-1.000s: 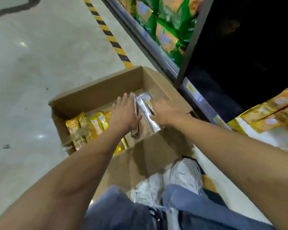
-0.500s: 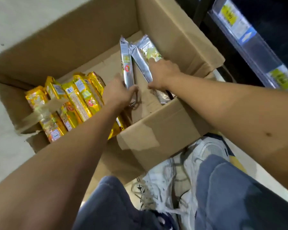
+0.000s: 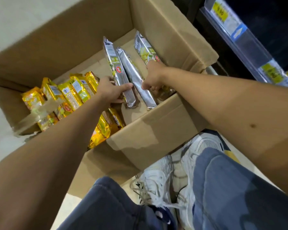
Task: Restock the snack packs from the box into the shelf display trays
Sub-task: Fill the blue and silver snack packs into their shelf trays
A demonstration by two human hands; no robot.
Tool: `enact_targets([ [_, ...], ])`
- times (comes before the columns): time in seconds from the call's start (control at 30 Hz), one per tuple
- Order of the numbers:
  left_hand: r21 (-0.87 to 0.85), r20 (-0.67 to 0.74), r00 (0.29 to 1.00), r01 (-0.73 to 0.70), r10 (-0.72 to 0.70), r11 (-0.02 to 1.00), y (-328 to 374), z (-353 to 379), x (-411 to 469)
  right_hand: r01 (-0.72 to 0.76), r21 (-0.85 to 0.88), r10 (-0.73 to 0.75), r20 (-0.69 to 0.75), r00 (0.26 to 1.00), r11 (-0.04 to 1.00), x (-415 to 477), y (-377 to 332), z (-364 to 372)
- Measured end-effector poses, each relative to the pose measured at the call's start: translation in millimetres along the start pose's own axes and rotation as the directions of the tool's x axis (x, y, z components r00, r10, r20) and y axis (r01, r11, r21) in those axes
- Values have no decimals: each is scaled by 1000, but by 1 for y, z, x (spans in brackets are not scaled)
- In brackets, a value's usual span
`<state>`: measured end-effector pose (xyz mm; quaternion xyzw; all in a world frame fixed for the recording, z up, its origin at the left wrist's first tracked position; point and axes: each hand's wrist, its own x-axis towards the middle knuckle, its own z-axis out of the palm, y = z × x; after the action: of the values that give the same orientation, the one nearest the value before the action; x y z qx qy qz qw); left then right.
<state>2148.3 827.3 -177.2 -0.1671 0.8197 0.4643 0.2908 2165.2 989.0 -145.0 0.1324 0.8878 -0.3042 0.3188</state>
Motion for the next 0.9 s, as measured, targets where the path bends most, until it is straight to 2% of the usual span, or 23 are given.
enact_targets([
  [0.13,62,67,998,7,-11,998,-8,1,-7,43,-106,-32,109,994,993,1,-4,7],
  [0.27,54,116,993,-41,34,998,-13,1,-7,-21,62,7,216,976,998,14,-3,11],
  [0.37,7,152,987,-54,52,999,-14,-3,-7,-78,253,7,270,963,964,17,-1,10],
  [0.43,-35,172,984,-46,51,998,-14,-5,-8,-112,383,4,272,962,917,16,2,9],
  [0.53,-84,196,979,-46,62,995,-11,-10,-6,-128,487,-4,261,965,864,15,3,7],
  [0.7,-53,194,974,-106,114,993,5,-24,-9,-167,649,7,242,970,742,10,-4,2],
  [0.9,-33,244,960,-131,135,991,55,-54,-44,-40,688,-66,127,990,724,-36,-24,-32],
])
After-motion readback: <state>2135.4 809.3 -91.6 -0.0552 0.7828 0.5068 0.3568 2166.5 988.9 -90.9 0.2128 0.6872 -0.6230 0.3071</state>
